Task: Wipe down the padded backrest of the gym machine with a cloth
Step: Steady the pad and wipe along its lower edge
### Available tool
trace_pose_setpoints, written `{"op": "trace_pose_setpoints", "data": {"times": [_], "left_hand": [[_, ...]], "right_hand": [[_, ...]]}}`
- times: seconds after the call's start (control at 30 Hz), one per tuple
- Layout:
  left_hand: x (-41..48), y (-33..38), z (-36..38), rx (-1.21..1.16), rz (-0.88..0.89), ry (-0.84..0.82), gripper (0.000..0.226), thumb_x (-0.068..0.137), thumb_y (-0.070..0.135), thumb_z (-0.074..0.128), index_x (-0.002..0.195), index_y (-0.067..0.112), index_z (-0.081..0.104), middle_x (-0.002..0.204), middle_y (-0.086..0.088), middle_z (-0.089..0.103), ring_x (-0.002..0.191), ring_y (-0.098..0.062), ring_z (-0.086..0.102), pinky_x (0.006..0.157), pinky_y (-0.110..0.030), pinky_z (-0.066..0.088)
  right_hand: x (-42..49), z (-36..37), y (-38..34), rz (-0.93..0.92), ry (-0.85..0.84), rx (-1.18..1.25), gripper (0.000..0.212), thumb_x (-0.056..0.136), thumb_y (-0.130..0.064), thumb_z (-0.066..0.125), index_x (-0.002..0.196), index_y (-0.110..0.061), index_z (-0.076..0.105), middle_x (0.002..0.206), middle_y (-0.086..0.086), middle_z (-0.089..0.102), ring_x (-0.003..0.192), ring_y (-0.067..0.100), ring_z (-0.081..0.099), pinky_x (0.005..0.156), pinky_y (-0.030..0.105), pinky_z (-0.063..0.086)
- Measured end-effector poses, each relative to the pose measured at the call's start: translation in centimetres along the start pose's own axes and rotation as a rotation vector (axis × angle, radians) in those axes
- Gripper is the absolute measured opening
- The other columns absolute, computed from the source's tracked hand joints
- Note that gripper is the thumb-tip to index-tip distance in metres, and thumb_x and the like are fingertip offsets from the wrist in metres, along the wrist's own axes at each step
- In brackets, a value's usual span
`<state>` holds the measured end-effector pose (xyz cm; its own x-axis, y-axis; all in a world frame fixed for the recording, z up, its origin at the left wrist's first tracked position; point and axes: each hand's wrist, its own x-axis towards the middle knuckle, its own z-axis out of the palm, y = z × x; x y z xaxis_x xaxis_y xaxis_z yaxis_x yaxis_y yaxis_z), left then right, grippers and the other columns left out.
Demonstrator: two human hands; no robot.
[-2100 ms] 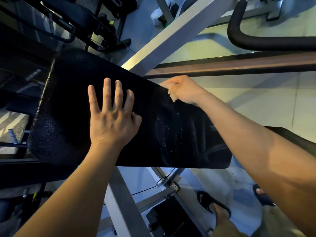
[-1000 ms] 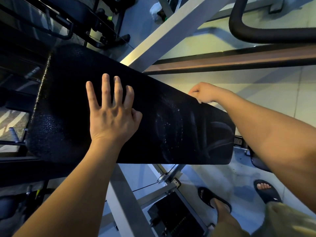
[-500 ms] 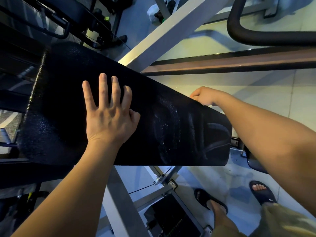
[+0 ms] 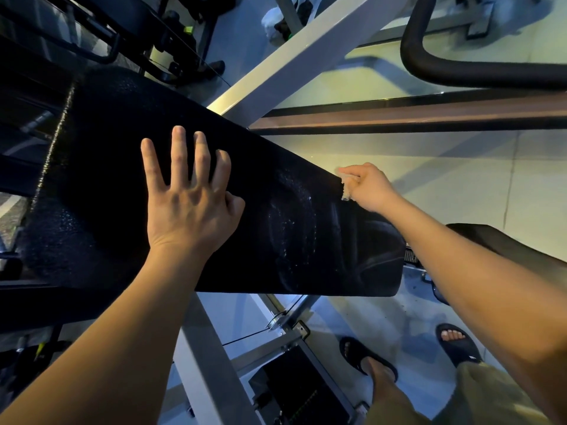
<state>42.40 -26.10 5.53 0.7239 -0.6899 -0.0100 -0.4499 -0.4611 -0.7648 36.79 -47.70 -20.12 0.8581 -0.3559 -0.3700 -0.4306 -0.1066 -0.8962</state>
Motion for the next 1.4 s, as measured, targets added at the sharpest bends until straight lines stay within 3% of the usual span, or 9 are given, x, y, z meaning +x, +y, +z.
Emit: {"op": "trace_pose_setpoints", "data": {"times": [0.23,0.47,0.6,0.7,0.83,0.97,1.07,1.17,1.4], "left_hand": [[0.1,-0.1,0.1,-0.014,0.003,0.024,0.065,0.094,0.045,0.04,0.152,0.014,0.034,0.165,-0.02,0.023,0.156,-0.041,0.004,0.121,-0.067,-0.006],[-0.1,-0.3,0.0,-0.025,0.014,0.032,0.067,0.094,0.047,0.038,0.152,0.014,0.034,0.166,-0.02,0.022,0.156,-0.042,0.004,0.122,-0.067,-0.004],[0.0,-0.3,0.3,-0.007,0.016,0.044,0.067,0.095,0.05,0.037,0.153,0.015,0.034,0.166,-0.019,0.021,0.156,-0.042,0.005,0.122,-0.068,-0.001],[0.1,-0.3,0.5,-0.031,0.028,0.07,0.067,0.094,0.047,0.04,0.152,0.013,0.037,0.165,-0.02,0.025,0.155,-0.043,0.008,0.122,-0.069,0.001],[0.1,-0.3,0.6,-0.055,0.031,0.083,0.067,0.093,0.045,0.043,0.151,0.012,0.038,0.164,-0.021,0.026,0.155,-0.044,0.009,0.121,-0.07,0.001],[0.1,-0.4,0.5,-0.046,0.034,0.078,0.068,0.093,0.047,0.04,0.151,0.012,0.036,0.165,-0.021,0.024,0.155,-0.044,0.007,0.122,-0.07,0.002],[0.0,-0.4,0.6,-0.038,0.034,0.078,0.067,0.094,0.047,0.038,0.151,0.012,0.036,0.165,-0.02,0.024,0.155,-0.044,0.007,0.122,-0.07,0.002],[0.1,-0.4,0.7,-0.048,0.037,0.088,0.067,0.094,0.048,0.038,0.151,0.012,0.036,0.165,-0.02,0.024,0.155,-0.044,0.007,0.122,-0.07,0.002],[0.0,-0.3,0.7,-0.053,0.042,0.094,0.066,0.094,0.046,0.039,0.151,0.012,0.037,0.165,-0.021,0.024,0.155,-0.045,0.008,0.122,-0.07,0.002]], "right_hand": [[-3.4,2.7,-3.6,-0.056,0.148,0.114,0.011,0.101,-0.015,0.054,0.101,-0.018,0.064,0.102,0.005,0.066,0.08,0.005,0.063,0.065,0.006,0.045],[-5.2,5.1,-10.6,-0.512,0.202,-0.026,0.03,0.103,-0.015,0.056,0.131,-0.009,0.063,0.107,-0.002,0.048,0.092,0.013,0.052,0.077,0.009,0.036],[-4.3,3.8,-6.7,-0.318,0.305,-0.077,0.032,0.099,-0.006,0.053,0.128,-0.007,0.066,0.11,0.007,0.058,0.106,0.023,0.058,0.088,0.004,0.036],[-4.9,4.1,-8.5,-0.304,0.292,-0.079,0.024,0.098,-0.003,0.05,0.114,0.003,0.067,0.108,0.015,0.063,0.107,0.028,0.055,0.093,0.031,0.046],[-6.1,4.4,-13.1,-0.49,0.17,0.053,0.024,0.102,-0.019,0.054,0.121,-0.017,0.067,0.104,-0.007,0.059,0.094,0.005,0.055,0.08,0.015,0.04],[-3.6,3.4,-11.7,-0.298,0.223,0.217,0.01,0.101,-0.024,0.053,0.104,-0.023,0.063,0.101,-0.011,0.057,0.096,-0.005,0.056,0.077,0.009,0.039],[-2.2,3.8,-9.7,-0.157,0.3,0.064,0.018,0.102,-0.028,0.052,0.112,-0.019,0.065,0.116,-0.002,0.04,0.12,0.019,0.046,0.097,0.02,0.031],[-2.7,4.2,-10.2,-0.222,0.3,0.106,0.021,0.102,-0.022,0.048,0.121,-0.019,0.058,0.113,0.002,0.046,0.091,0.004,0.051,0.085,0.027,0.041],[-3.5,4.6,-9.7,-0.419,0.303,-0.022,0.045,0.102,-0.03,0.057,0.147,-0.027,0.05,0.12,-0.002,0.041,0.094,0.006,0.049,0.082,0.011,0.04]]}}
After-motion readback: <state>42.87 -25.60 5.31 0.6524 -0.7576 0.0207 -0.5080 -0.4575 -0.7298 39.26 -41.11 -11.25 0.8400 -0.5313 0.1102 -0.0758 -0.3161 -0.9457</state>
